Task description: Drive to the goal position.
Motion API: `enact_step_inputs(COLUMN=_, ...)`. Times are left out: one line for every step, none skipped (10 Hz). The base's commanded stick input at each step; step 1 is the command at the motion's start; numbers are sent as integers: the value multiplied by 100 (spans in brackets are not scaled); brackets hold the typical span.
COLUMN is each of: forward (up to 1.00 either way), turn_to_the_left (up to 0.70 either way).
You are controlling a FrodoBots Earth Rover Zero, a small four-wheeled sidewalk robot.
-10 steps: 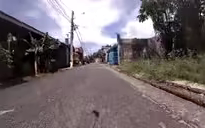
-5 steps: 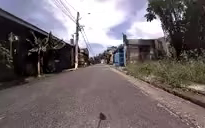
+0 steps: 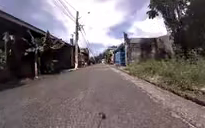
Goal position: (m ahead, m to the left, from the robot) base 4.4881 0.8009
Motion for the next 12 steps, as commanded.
enact_step_inputs(forward=70, turn_to_the_left=0)
enact_step_inputs(forward=70, turn_to_the_left=0)
enact_step_inputs(forward=70, turn_to_the_left=0)
enact_step_inputs(forward=70, turn_to_the_left=0)
enact_step_inputs(forward=70, turn_to_the_left=0)
enact_step_inputs(forward=70, turn_to_the_left=0)
enact_step_inputs(forward=70, turn_to_the_left=0)
enact_step_inputs(forward=70, turn_to_the_left=0)
enact_step_inputs(forward=70, turn_to_the_left=0)
enact_step_inputs(forward=70, turn_to_the_left=0)
enact_step_inputs(forward=70, turn_to_the_left=0)
enact_step_inputs(forward=70, turn_to_the_left=0)
